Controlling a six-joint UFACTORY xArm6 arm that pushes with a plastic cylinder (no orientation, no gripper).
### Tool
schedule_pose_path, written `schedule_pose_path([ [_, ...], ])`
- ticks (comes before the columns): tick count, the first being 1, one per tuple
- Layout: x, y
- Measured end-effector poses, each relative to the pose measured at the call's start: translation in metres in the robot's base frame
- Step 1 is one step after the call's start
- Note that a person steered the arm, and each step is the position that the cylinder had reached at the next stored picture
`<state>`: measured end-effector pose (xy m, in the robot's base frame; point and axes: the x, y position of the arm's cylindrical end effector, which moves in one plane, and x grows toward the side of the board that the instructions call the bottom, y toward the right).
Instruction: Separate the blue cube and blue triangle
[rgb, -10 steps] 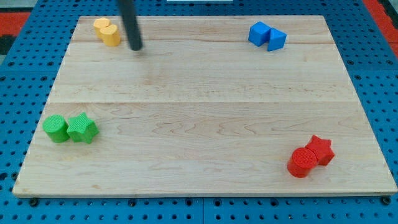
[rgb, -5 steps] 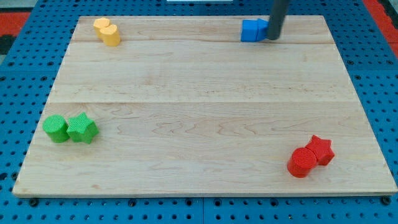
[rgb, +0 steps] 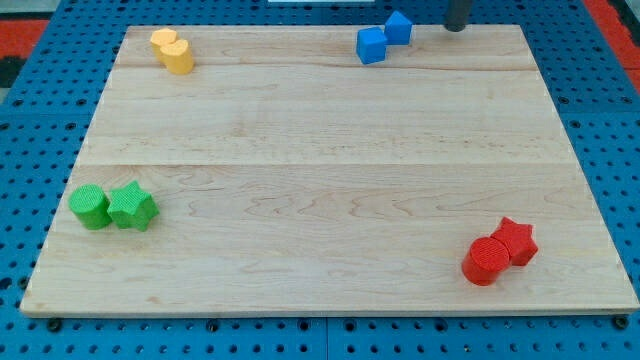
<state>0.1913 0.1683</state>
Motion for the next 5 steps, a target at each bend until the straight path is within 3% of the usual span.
schedule_pose_path([
  [1, 0.001, -0.065],
  [3, 0.059, -0.161],
  [4, 0.073, -0.156],
  [5, 0.061, -0.066],
])
